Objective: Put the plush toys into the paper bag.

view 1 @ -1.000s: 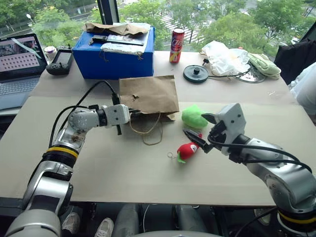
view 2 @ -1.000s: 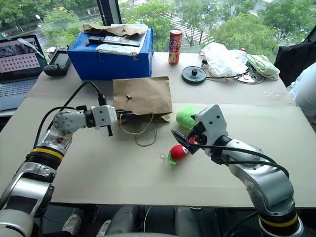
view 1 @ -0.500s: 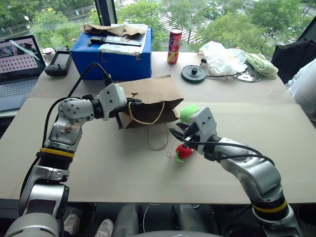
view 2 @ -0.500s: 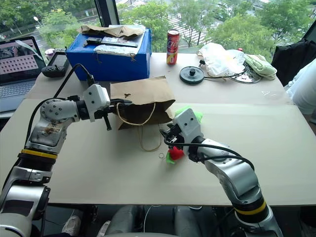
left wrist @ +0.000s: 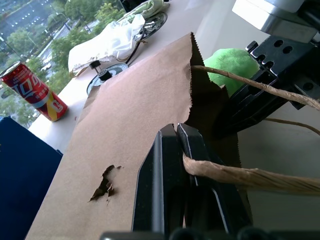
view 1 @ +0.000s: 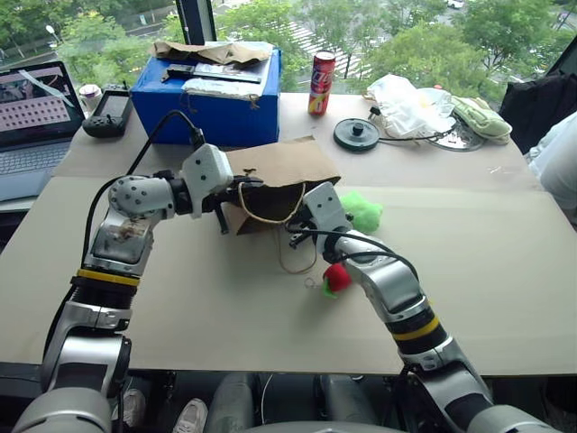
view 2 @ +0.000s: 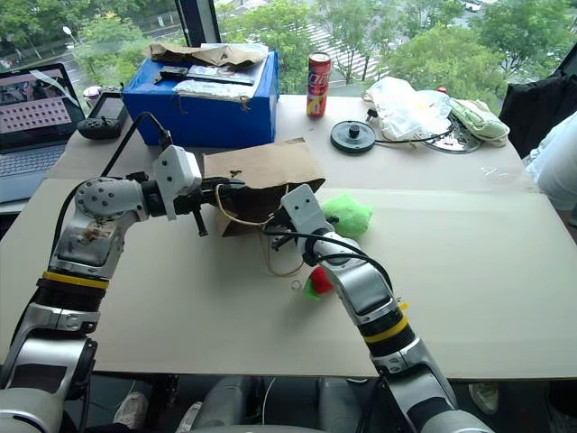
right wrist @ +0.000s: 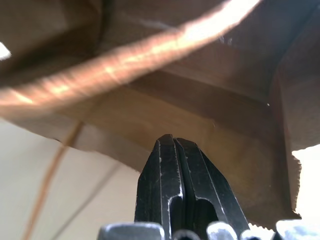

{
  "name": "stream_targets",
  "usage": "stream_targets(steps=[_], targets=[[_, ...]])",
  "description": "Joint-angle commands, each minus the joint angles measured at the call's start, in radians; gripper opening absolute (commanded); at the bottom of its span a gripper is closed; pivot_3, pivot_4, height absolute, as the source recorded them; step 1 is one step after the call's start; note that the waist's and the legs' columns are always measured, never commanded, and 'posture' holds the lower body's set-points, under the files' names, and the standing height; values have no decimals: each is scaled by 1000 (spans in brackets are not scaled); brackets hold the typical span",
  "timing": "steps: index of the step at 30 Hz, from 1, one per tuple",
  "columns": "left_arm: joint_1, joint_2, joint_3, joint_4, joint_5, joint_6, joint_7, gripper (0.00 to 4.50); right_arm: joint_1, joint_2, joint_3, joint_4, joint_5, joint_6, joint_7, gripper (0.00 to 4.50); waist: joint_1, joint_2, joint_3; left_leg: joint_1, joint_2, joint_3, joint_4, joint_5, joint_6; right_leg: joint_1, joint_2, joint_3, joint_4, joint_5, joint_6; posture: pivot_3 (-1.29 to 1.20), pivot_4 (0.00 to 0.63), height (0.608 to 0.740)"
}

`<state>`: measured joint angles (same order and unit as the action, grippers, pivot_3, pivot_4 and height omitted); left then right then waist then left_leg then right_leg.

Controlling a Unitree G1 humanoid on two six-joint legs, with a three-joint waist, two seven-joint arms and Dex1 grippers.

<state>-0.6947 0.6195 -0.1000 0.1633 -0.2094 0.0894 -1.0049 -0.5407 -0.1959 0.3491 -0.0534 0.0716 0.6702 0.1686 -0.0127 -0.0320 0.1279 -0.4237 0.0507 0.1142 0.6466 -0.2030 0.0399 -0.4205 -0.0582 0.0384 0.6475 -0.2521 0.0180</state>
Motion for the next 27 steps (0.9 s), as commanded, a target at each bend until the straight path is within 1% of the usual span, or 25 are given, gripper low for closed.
stream_targets(steps=[1, 8, 16, 19, 24, 27], targets=[[-75, -17, 72, -52, -79, 96, 30, 0, 11, 1, 54, 37, -66, 11, 14, 50, -1, 0, 0, 0, 0, 0, 0, 0, 0, 0, 0, 0, 0, 0, 0, 0, 150, 739], [-111, -42, 110, -81, -126, 204, 65, 0, 27, 21, 61, 40, -99, 23, 40, 50, -6, 0, 0, 1, 0, -1, 0, 0, 0, 0, 1, 1, 0, 0, 0, 0, 150, 739], [-88, -40, 108, -95, -117, 227, 82, 0, 25, 28, 32, 21, -114, 28, 57, 50, -6, 0, 0, 1, 0, -1, 0, 0, -1, 0, 1, 1, 0, 0, 0, 0, 150, 739], [-71, -39, 106, -85, -110, 221, 87, 0, 28, 8, 5, -51, -95, 53, 87, 50, -5, 0, 0, 1, 0, -1, -1, 0, -1, 0, 0, 1, 0, 0, 0, 0, 150, 739], [-45, -40, 105, -54, -98, 200, 92, 0, 49, -66, -60, -242, -40, 146, 178, 50, -2, 0, 0, 1, 0, -1, -1, 0, -1, -1, 0, 1, 0, 0, 0, 0, 150, 739], [-31, -41, 101, -48, -97, 193, 90, 0, 52, -86, -95, -337, 10, 197, 220, 50, -2, 0, 0, 1, 0, -1, -1, 0, -1, -1, 0, 0, -1, 0, 0, 0, 150, 739]])
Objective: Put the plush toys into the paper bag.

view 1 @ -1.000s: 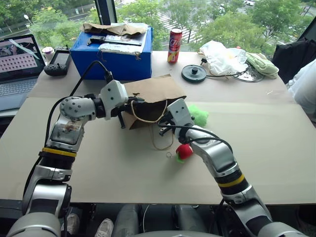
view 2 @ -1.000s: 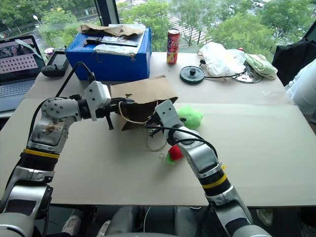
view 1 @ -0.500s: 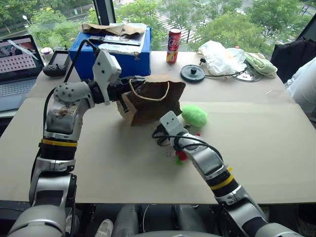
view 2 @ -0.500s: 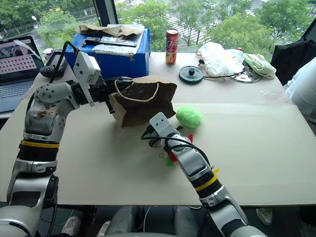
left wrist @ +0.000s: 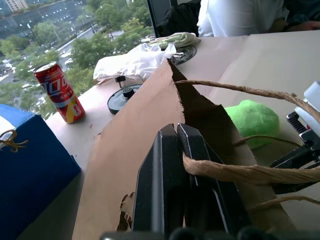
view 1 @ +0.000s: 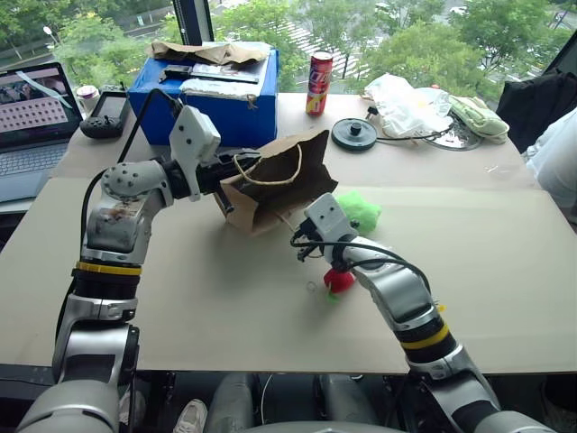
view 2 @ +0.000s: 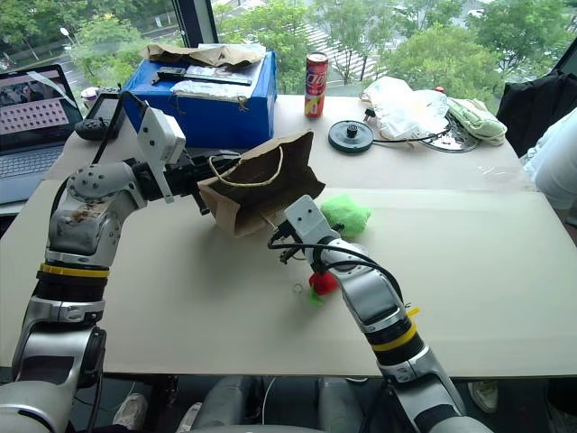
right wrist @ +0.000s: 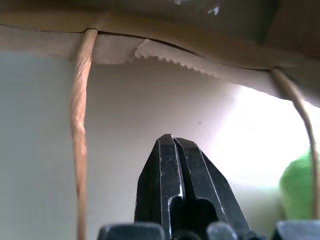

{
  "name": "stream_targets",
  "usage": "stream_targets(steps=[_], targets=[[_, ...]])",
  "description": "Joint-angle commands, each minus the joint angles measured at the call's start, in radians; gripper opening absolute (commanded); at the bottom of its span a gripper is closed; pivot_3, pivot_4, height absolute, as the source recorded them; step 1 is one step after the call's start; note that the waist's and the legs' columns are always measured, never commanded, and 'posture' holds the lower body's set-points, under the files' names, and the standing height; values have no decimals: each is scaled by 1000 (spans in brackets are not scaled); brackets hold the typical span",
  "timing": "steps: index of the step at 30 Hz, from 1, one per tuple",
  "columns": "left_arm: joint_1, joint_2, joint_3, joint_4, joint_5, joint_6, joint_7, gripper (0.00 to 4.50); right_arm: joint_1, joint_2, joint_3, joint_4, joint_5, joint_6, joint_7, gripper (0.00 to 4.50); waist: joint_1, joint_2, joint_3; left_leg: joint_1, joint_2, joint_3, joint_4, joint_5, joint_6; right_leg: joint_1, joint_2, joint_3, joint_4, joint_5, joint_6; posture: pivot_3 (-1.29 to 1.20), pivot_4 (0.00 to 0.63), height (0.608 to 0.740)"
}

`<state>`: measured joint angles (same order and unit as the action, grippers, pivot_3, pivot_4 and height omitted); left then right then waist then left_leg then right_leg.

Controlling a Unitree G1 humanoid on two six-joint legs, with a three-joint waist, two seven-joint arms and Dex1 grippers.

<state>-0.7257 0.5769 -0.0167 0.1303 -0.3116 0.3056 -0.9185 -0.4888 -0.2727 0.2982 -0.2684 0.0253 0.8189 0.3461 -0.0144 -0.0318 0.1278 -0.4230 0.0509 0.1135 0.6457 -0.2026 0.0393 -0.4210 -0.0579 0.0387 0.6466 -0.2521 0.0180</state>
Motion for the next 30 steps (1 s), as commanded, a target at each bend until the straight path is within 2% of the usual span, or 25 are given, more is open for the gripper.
stream_targets(steps=[1, 5, 14, 15, 18, 23, 25, 26, 27, 30], targets=[[4, -1, 15, -13, 7, -27, 4, 0, -1, -12, -53, -151, 74, 65, 57, 50, 0, 0, 0, 0, 0, 0, 0, 0, 0, 0, 0, 0, 0, 0, 0, 0, 150, 739], [13, -6, 11, -6, 10, -33, 6, 0, -12, 22, -132, -212, 150, 108, 67, 50, -2, 0, 0, 0, 0, 0, 0, 0, 0, 0, 0, 0, 0, 0, 0, 0, 150, 739], [31, -12, 12, -16, -8, -25, -11, 0, -60, 48, -367, -110, 172, 146, -62, 50, 2, 0, 0, 0, -1, 0, 0, 0, 0, 0, -1, 0, -1, 0, 0, 0, 150, 739], [40, -11, 11, -26, -16, -20, -21, 0, -64, 53, -389, -91, 168, 146, -82, 594, 2, 0, 0, 0, -1, 0, 0, 0, 0, 0, -1, 0, -1, 0, 0, 0, 150, 739], [60, -14, 13, -65, -46, 5, -43, 0, -55, 37, -394, -39, 136, 143, -120, 1429, -3, 0, 0, 0, -1, 0, -2, 0, 0, -1, 0, 0, -1, 0, 0, 0, 150, 739], [66, -32, 22, -145, -103, 60, -51, 0, -27, -11, -320, 22, 87, 128, -133, 3169, -2, 0, 0, 0, -1, 1, -2, 0, 0, -1, -1, 1, -1, 0, 0, 0, 150, 739], [62, -39, 22, -184, -126, 87, -44, 0, -19, -9, -307, 49, 86, 132, -133, 4003, -2, 0, 0, 0, -1, 1, -2, 0, 0, 0, 0, 1, -3, 0, 0, 0, 150, 739], [61, -41, 21, -199, -133, 97, -42, 0, -18, -9, -303, 59, 84, 133, -134, 4151, -2, 0, 0, 0, -1, 0, -2, 0, 0, -1, 0, 1, -3, 0, 0, 0, 150, 739], [60, -42, 19, -211, -135, 105, -38, 0, -17, -9, -299, 70, 84, 135, -135, 4485, -2, 0, 0, 0, -1, 0, -2, 0, 0, 0, 0, 1, -3, 0, 0, 0, 150, 739], [57, -41, 13, -224, -132, 113, -31, 0, -17, -5, -296, 93, 85, 139, -140, 4485, -3, 0, 0, 0, -1, 0, -2, 0, 0, -1, 0, 1, -3, 0, 0, 0, 150, 739]])
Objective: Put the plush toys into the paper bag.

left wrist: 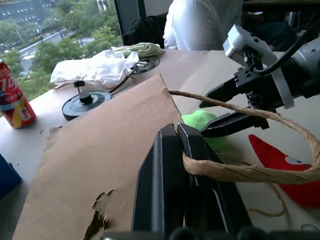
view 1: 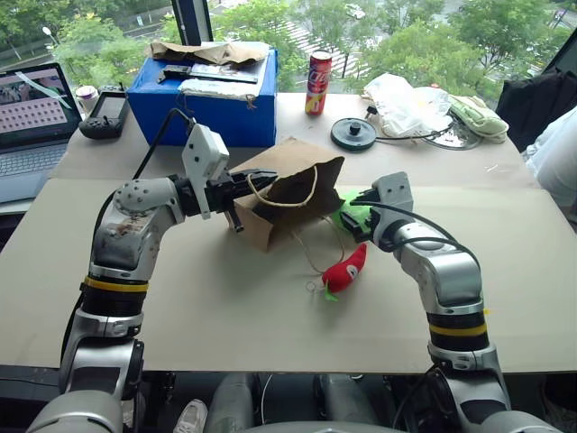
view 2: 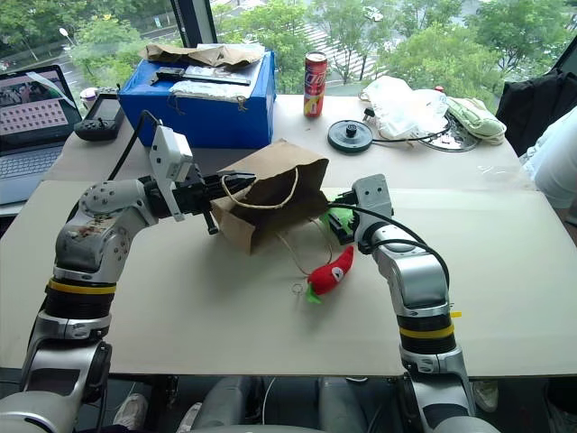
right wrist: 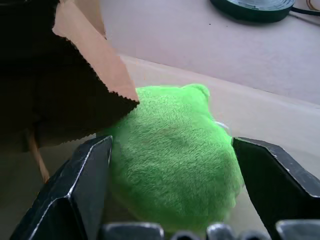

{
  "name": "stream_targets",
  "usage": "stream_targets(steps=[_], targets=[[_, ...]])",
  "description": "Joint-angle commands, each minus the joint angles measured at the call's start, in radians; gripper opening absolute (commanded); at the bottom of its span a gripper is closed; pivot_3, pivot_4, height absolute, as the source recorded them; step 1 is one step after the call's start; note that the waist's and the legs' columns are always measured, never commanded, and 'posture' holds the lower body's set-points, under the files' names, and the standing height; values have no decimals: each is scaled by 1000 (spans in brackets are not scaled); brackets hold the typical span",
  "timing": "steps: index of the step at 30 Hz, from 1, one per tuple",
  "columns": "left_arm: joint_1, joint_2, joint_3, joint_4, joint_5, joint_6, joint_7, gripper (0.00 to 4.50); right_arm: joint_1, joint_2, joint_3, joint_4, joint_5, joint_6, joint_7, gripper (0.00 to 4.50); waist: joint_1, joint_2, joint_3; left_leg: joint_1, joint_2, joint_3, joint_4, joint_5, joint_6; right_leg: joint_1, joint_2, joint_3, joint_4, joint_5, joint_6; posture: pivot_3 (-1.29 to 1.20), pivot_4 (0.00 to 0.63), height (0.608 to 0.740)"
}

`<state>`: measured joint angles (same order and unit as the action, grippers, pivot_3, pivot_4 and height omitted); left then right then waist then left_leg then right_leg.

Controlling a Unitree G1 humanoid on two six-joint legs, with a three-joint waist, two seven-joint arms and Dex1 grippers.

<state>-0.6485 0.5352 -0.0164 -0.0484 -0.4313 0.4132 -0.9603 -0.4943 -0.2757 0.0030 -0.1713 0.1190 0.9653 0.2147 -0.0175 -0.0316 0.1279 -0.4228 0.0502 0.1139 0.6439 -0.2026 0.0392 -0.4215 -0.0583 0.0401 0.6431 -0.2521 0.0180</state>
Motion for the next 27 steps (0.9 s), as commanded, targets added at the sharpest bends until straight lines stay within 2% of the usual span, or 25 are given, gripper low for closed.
stream_targets(steps=[1, 7, 9, 19, 27], targets=[[-21, 1, 13, -46, -11, 5, 12, 0, -8, -5, 7, 4, -15, -3, -12, 4485, 0, 0, 0, 0, 0, 0, 0, 0, 0, 0, 0, 0, 0, 0, 0, 0, 150, 739], [-22, 4, 9, -37, -4, -5, 8, 0, 1, -6, 21, 35, -33, -5, -25, 4485, 1, 0, 0, 0, 0, 0, 0, 0, 0, 0, 0, 0, 0, 0, 0, 0, 150, 739], [-21, 1, 4, -31, 1, -11, 7, 0, 2, -10, 31, 44, -42, -9, -26, 4087, 1, 0, 0, 0, 0, 0, 0, 0, 0, 0, 0, 0, 0, 0, 0, 0, 150, 739], [-29, -3, -5, -10, 11, -21, 1, 0, 13, -27, 4, 28, -85, -39, -63, 780, 4, 0, 0, 0, 0, 0, 0, 0, 0, 1, 0, 0, -1, 0, 0, 0, 150, 739], [-37, -9, -8, 13, 24, -32, -3, 0, 31, -73, -74, -73, -67, -55, -59, 780, 5, 0, 0, 0, 0, 0, 0, 0, 0, 0, 0, 0, -1, 0, 0, 0, 150, 739]])
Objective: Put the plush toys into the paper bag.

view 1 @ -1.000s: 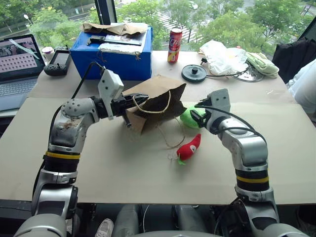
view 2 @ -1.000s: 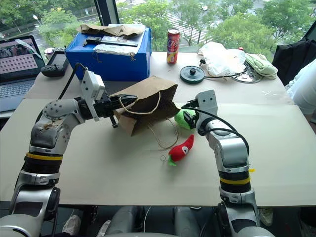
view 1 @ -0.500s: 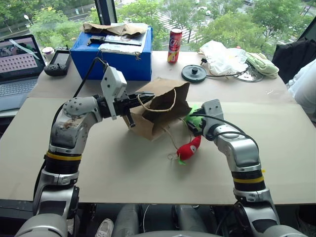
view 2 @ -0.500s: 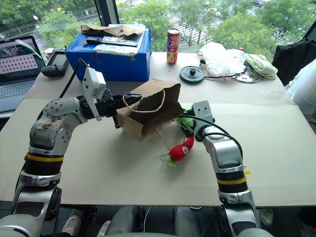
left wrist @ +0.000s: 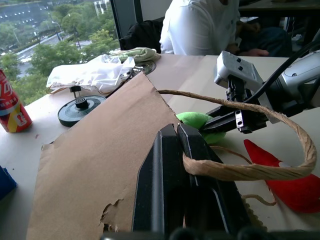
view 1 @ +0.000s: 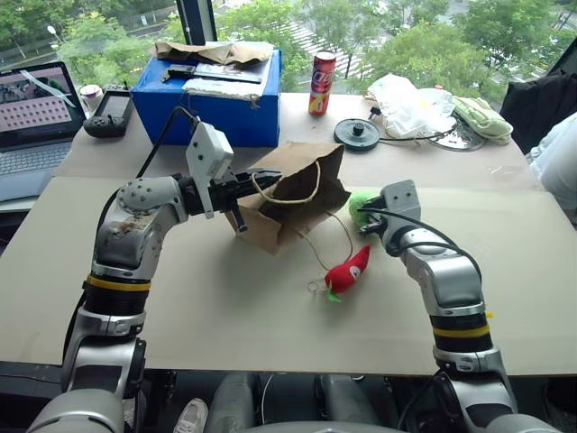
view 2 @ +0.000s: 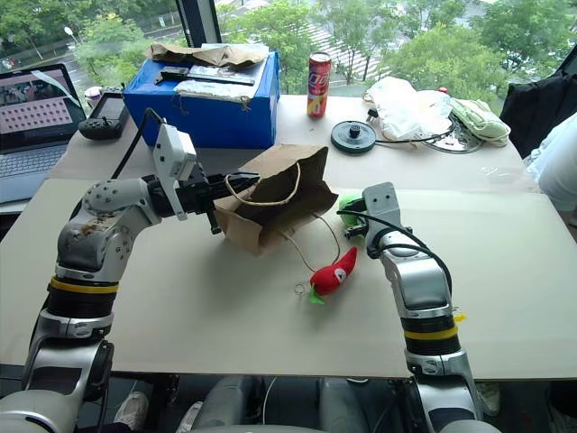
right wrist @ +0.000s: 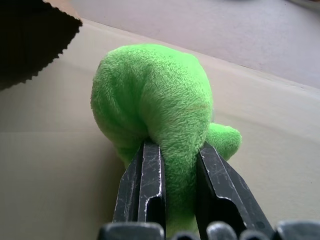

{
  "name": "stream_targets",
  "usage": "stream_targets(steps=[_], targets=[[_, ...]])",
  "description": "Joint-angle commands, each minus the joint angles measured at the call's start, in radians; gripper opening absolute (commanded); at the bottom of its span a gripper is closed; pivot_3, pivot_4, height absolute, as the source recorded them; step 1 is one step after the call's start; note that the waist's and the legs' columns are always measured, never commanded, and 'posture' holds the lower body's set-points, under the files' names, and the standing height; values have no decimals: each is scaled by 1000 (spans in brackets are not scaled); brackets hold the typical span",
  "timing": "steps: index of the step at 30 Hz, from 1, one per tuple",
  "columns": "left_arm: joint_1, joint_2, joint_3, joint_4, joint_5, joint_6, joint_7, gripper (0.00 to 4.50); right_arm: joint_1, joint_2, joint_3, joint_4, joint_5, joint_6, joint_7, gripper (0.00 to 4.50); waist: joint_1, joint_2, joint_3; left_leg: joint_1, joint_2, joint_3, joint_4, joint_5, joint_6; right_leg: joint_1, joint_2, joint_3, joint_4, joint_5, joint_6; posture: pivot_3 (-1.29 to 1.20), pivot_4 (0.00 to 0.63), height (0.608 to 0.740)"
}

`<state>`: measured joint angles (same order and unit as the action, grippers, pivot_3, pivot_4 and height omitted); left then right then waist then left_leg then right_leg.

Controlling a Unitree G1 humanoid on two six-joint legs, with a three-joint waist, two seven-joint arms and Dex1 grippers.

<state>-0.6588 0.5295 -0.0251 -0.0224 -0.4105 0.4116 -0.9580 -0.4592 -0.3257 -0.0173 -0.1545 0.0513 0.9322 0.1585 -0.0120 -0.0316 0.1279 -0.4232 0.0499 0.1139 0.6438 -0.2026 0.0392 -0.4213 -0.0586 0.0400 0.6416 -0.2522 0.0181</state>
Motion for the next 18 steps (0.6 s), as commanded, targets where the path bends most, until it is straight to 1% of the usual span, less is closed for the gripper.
stream_targets(steps=[1, 6, 9, 11, 15, 18], targets=[[-27, -4, 2, -11, 5, -32, -6, 0, -3, -31, -64, -116, 6, -21, 2, 780, -1, 0, 0, 0, 0, 0, 0, 0, 0, 0, 0, 0, 0, 0, 0, 0, 150, 739], [-27, -7, 6, -7, 12, -34, -8, 0, 3, -70, -102, -272, 65, -12, 76, 780, -6, 1, 0, 0, 1, 0, 0, 0, 0, 0, 1, 0, 0, 0, 0, 0, 150, 739], [-26, -8, 7, -7, 13, -35, -8, 0, 24, -144, -68, -385, 113, 20, 174, 780, -3, 1, 1, 0, 0, 0, 0, 0, 0, 0, 1, 0, 0, 0, 0, 0, 150, 739], [-25, -8, 8, -7, 13, -35, -8, 0, 37, -173, -55, -431, 144, 44, 213, 780, -2, 1, 1, 0, 0, 0, 0, 0, 0, 0, 1, 0, 0, 0, 0, 0, 150, 739], [-25, -10, 6, -5, 16, -37, -7, 0, 65, -233, -2, -502, 181, 74, 273, 780, -1, 1, 1, 0, 0, 0, 0, 0, 0, 0, 0, 0, -1, 0, 0, 0, 150, 739], [-25, -10, 7, -3, 17, -39, -8, 0, 56, -247, 46, -526, 193, 80, 290, 780, -1, 1, 1, 0, 0, 0, 0, 0, 0, 0, 0, 0, -1, 0, 0, 0, 150, 739]])
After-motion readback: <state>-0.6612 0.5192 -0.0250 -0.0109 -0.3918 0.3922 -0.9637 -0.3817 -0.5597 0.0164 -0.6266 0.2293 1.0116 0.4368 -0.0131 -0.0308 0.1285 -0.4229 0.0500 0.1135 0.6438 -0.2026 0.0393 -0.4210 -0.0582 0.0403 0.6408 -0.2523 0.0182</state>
